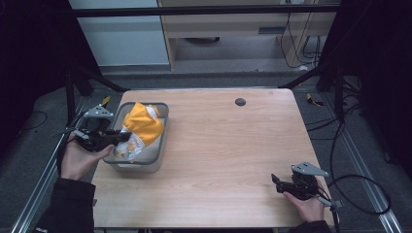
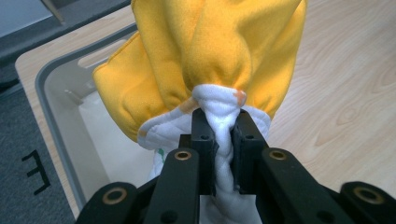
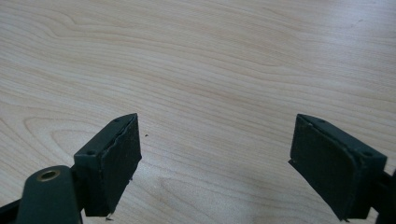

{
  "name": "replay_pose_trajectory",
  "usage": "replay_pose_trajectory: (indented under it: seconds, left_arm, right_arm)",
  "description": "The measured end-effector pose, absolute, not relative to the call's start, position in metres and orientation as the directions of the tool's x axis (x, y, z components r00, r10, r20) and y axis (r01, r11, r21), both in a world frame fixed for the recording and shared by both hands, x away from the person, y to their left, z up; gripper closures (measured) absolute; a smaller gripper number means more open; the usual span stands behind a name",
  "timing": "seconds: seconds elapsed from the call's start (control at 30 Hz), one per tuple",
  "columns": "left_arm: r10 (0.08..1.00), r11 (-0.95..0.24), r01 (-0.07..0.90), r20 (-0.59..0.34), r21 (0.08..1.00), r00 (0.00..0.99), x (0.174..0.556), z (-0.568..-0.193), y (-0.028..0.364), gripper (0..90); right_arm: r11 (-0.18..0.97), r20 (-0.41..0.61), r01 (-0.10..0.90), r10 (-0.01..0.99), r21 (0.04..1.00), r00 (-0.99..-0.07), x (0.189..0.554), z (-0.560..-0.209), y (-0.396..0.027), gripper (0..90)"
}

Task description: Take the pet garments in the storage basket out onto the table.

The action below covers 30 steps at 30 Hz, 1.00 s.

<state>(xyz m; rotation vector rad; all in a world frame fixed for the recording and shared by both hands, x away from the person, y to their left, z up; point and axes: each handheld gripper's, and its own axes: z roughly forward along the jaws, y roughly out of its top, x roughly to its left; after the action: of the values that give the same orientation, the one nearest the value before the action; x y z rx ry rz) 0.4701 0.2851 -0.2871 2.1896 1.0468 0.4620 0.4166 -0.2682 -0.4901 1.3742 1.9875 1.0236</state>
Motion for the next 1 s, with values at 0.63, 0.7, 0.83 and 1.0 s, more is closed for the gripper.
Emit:
replay_pose_trajectory:
  seconds: [0.63,0.7,0.83,1.0]
  left_arm:
    - [0.696,-0.543,0.477,0.052,0.691,0.716,0.461,-0.282,0.237,81.6]
    - [0.686,-0.55,0.471,0.052,0.689,0.725,0.461,-0.283,0.231,81.6]
    - [0.666,-0.565,0.455,0.056,0.688,0.743,0.46,-0.286,0.218,81.5]
    - [0.645,-0.574,0.443,0.046,0.689,0.763,0.46,-0.293,0.205,81.5]
  right_arm:
    - [0.199,0.01,0.547,0.935,0.813,-0.355,0.416,-0.489,-0.268,15.6]
    - [0.206,0.001,0.542,0.934,0.815,-0.357,0.416,-0.49,-0.269,15.6]
    - [0.204,0.002,0.542,0.935,0.815,-0.355,0.416,-0.489,-0.269,15.6]
    - [0.205,0.0,0.541,0.935,0.816,-0.354,0.416,-0.489,-0.269,15.6]
